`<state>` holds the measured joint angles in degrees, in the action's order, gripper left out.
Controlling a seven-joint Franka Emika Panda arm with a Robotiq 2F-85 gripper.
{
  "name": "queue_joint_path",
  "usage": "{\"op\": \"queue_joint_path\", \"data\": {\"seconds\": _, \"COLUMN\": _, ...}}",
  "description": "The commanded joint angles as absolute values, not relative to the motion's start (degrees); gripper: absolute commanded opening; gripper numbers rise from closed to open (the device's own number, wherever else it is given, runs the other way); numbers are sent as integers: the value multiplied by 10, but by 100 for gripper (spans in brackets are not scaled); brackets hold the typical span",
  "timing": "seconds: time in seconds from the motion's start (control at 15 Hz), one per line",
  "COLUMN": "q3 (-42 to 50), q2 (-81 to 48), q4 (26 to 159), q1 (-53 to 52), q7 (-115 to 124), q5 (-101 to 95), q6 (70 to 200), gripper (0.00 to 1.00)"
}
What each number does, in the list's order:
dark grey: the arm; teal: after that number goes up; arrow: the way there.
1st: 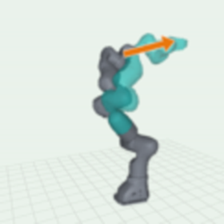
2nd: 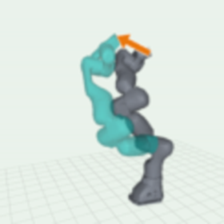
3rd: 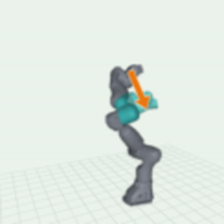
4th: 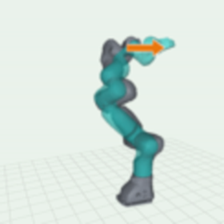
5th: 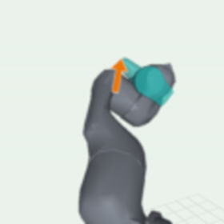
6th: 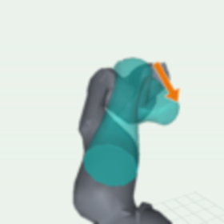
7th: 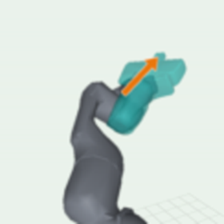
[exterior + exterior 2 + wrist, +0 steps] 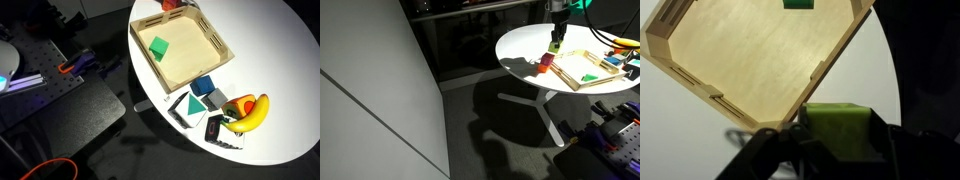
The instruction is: Add the yellow cube to the stack
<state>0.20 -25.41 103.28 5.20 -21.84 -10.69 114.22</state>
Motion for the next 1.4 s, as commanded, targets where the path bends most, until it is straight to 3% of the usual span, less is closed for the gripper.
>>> {"op": "queue_joint_path", "data": {"seconds": 0.0, "q3": -1, "q2": -274, "q4": 1002, "q1": 53, "q7": -223, "q5": -96, "q6": 1128, "gripper": 32}}
{"op": "queue_joint_path", "data": {"seconds": 0.73, "q3": -14, "q2": -321, "q4": 960, "q1": 55, "q7": -231, "q5": -90, "q6": 1121, "gripper": 32}}
{"op": "queue_joint_path", "data": {"seconds": 0.8, "q3": -15, "q2": -323, "q4": 958, "q1": 57, "q7": -234, "q5": -87, "q6": 1120, "gripper": 37}}
{"op": "queue_joint_path", "data": {"seconds": 0.87, "q3": -16, "q2": -325, "q4": 956, "q1": 58, "q7": -238, "q5": -83, "q6": 1117, "gripper": 82}}
{"op": "queue_joint_path", "data": {"seconds": 0.93, "q3": -16, "q2": -325, "q4": 957, "q1": 59, "q7": -241, "q5": -81, "q6": 1117, "gripper": 82}}
{"op": "queue_joint_path", "data": {"seconds": 1.07, "q3": -17, "q2": -319, "q4": 961, "q1": 62, "q7": -248, "q5": -72, "q6": 1115, "gripper": 98}}
{"op": "queue_joint_path", "data": {"seconds": 1.33, "q3": -21, "q2": -300, "q4": 975, "q1": 69, "q7": -268, "q5": -52, "q6": 1121, "gripper": 100}}
